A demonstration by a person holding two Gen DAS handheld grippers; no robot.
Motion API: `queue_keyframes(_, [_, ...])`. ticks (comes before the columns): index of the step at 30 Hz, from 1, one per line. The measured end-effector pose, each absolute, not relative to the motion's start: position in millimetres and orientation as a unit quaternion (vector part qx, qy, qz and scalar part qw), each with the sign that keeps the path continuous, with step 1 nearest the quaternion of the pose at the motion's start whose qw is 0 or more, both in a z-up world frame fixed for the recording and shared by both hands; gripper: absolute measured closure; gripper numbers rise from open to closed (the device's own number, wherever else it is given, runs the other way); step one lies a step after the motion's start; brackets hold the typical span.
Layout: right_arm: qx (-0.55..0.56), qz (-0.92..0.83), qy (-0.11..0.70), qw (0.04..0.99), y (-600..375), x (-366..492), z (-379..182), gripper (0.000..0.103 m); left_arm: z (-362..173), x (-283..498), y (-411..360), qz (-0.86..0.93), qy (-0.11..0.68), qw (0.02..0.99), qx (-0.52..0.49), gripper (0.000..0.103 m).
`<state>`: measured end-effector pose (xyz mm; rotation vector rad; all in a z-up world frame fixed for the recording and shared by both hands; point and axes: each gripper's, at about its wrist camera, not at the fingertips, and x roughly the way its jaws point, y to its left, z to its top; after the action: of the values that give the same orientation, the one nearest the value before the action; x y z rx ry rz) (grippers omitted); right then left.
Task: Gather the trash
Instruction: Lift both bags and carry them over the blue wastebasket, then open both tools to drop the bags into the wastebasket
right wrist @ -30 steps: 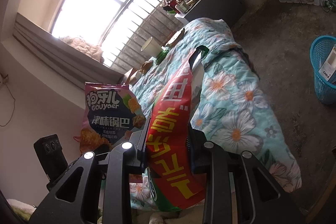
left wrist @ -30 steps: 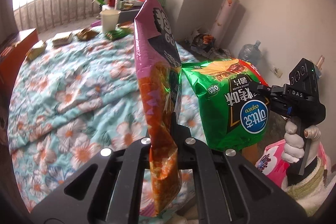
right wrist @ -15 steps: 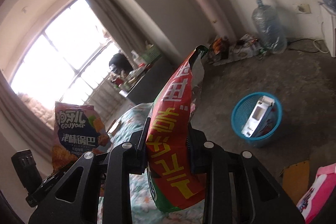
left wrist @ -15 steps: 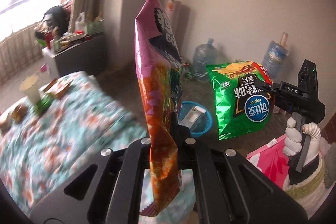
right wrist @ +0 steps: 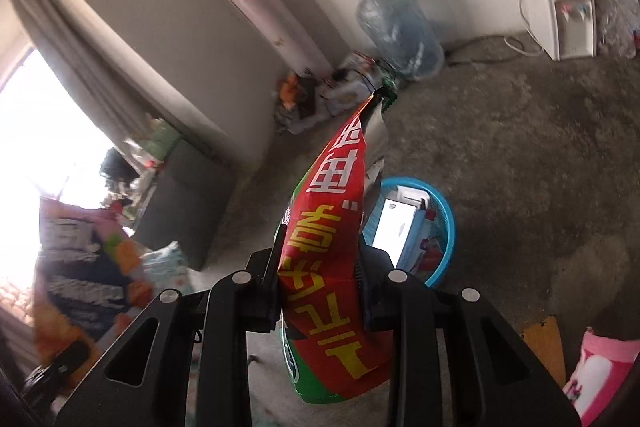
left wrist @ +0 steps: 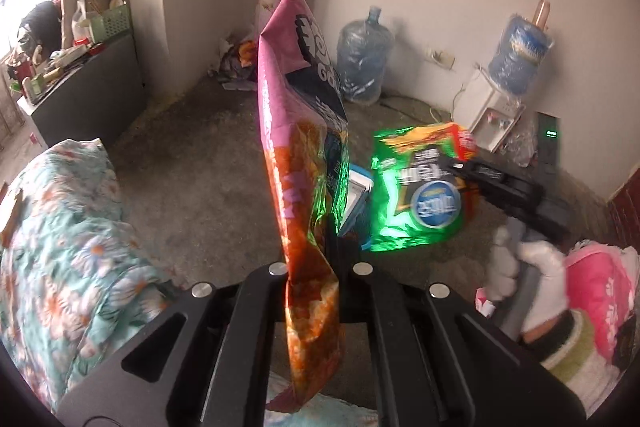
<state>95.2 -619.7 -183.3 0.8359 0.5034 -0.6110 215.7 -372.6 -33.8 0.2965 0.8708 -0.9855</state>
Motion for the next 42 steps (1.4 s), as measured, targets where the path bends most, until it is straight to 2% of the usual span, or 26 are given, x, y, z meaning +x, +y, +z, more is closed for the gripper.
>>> queue_keyframes(13, [0.343, -0.344, 0.347, 0.802, -679.9, 229.9, -360.5, 0.073, -97.1, 256.1, -448.8, -0.423, 0.435, 0.766, 0.211, 0.101])
queue_keyframes(17, [0.351, -0.288, 0.391, 0.801, -683.5, 249.3, -402.4, 0.074, -116.8, 260.6, -471.0, -0.420, 0.450, 0.756, 0.222, 0.101])
queue_keyframes(19, [0.361, -0.272, 0.395, 0.800, -685.3, 245.0, -405.6, 0.073, -128.2, 264.4, -481.8, -0.419, 0.458, 0.751, 0.226, 0.101])
queue_keyframes(21, [0.392, -0.262, 0.382, 0.795, -690.8, 228.1, -401.5, 0.069, -138.9, 267.1, -494.1, -0.418, 0.462, 0.748, 0.230, 0.101])
queue_keyframes(23, [0.436, -0.250, 0.350, 0.791, -696.1, 203.6, -395.1, 0.043, -149.1, 270.6, -507.2, -0.418, 0.472, 0.741, 0.230, 0.101])
queue_keyframes(26, [0.474, -0.246, 0.291, 0.794, -698.8, 166.4, -382.2, 0.035, -166.7, 276.1, -529.6, -0.416, 0.482, 0.735, 0.234, 0.101])
queue_keyframes(30, [0.502, -0.218, 0.243, 0.801, -702.3, 138.1, -373.6, 0.033, -190.8, 273.1, -562.9, -0.416, 0.484, 0.728, 0.253, 0.101])
queue_keyframes(40, [0.530, -0.261, 0.265, 0.762, -730.3, 124.6, -393.2, 0.033, -257.5, 269.1, -620.0, -0.405, 0.478, 0.720, 0.300, 0.100])
queue_keyframes(41, [0.531, -0.264, 0.264, 0.760, -730.8, 121.4, -393.4, 0.033, -264.6, 270.4, -623.9, -0.405, 0.478, 0.720, 0.298, 0.094])
queue_keyframes(42, [0.532, -0.268, 0.262, 0.759, -731.6, 118.5, -393.5, 0.033, -275.5, 273.4, -628.0, -0.401, 0.485, 0.719, 0.297, 0.075])
